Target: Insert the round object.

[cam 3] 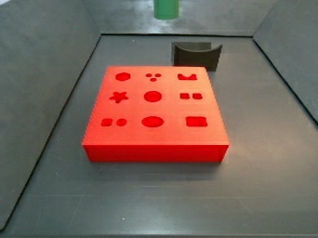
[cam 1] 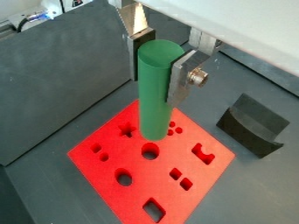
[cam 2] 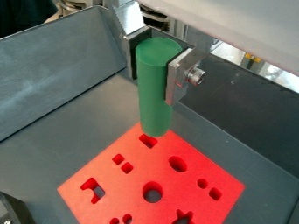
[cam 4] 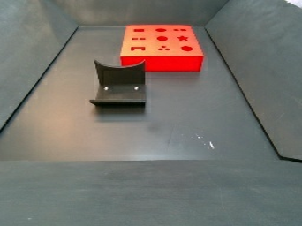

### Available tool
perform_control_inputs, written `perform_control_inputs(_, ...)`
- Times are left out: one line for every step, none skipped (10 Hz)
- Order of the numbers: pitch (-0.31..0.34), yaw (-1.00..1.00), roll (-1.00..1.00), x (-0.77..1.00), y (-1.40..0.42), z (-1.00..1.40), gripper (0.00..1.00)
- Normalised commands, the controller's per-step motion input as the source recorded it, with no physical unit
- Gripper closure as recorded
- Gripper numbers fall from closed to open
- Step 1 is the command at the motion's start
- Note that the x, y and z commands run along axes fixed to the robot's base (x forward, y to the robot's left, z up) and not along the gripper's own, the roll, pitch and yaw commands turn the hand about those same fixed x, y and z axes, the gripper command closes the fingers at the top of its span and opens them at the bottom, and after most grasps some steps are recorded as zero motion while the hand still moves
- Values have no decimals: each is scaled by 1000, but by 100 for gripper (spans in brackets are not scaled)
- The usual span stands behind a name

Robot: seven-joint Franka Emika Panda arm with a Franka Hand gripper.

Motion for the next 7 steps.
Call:
perform_control_inputs(0,0,77,200,289,-237,100)
perform_control_inputs(0,-11,107,183,609,-323,100)
perform_control_inputs(0,-100,190,0,617,-369,100)
perform_control_inputs(0,-129,263,-66,569,-426,100)
perform_control_inputs(-91,-166,201,-546,366,-737,100)
perform_control_inputs(-176,-86,0,-743,51,-934,100)
perform_control_inputs(-251,0,-14,-223,-277,-720,100)
